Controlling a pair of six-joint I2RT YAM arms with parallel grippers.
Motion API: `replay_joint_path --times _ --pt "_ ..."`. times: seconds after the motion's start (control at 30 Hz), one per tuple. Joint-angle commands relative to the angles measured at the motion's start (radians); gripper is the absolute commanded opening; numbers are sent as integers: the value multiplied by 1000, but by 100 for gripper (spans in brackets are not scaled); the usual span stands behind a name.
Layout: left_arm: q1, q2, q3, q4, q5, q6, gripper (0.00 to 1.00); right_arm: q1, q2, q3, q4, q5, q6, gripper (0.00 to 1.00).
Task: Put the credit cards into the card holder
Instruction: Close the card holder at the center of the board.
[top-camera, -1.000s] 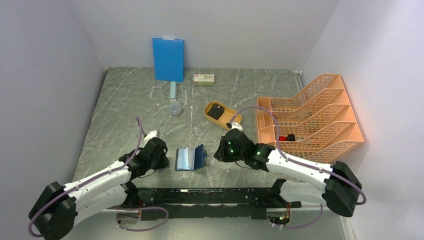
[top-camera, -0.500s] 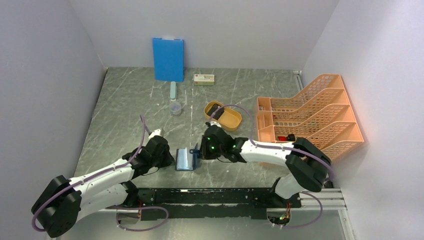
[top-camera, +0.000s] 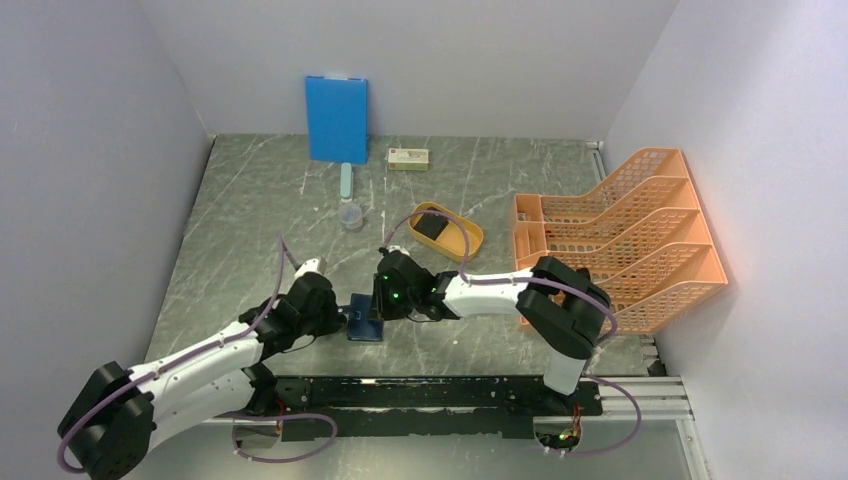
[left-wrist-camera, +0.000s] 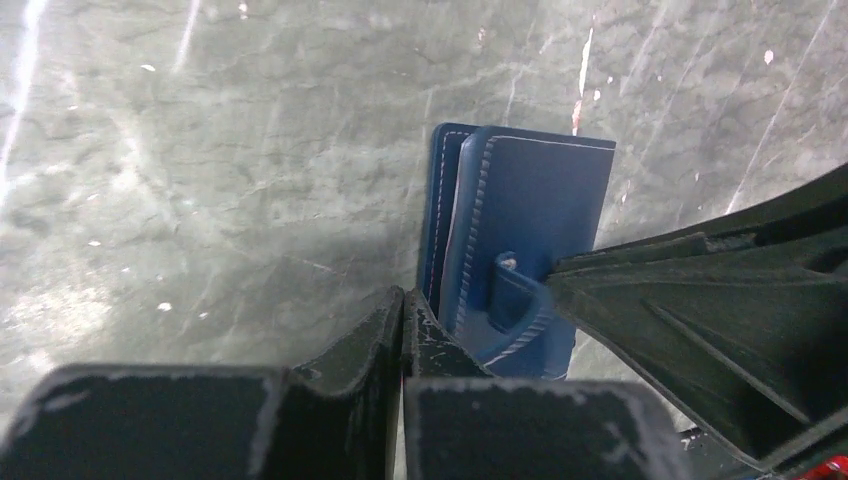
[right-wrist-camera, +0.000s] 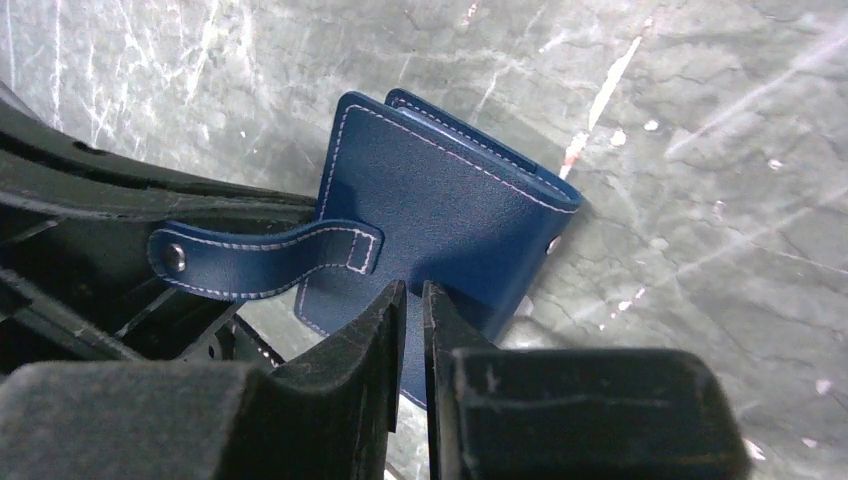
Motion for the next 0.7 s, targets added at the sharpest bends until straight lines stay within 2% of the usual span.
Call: replay_joint_path --times 0.0,0.3,0.53,0.67 --pt "1 -75 30 -125 -63 3 6 15 55 27 24 -6 -6 16" --pt "-9 -247 136 -336 -28 -94 5 27 121 74 -27 30 -12 17" --pt "-8 -314 384 -562 -161 -125 5 28 151 87 -55 52 -22 17" --pt "-8 -345 476 -555 -199 -82 5 28 161 84 -52 54 -22 17"
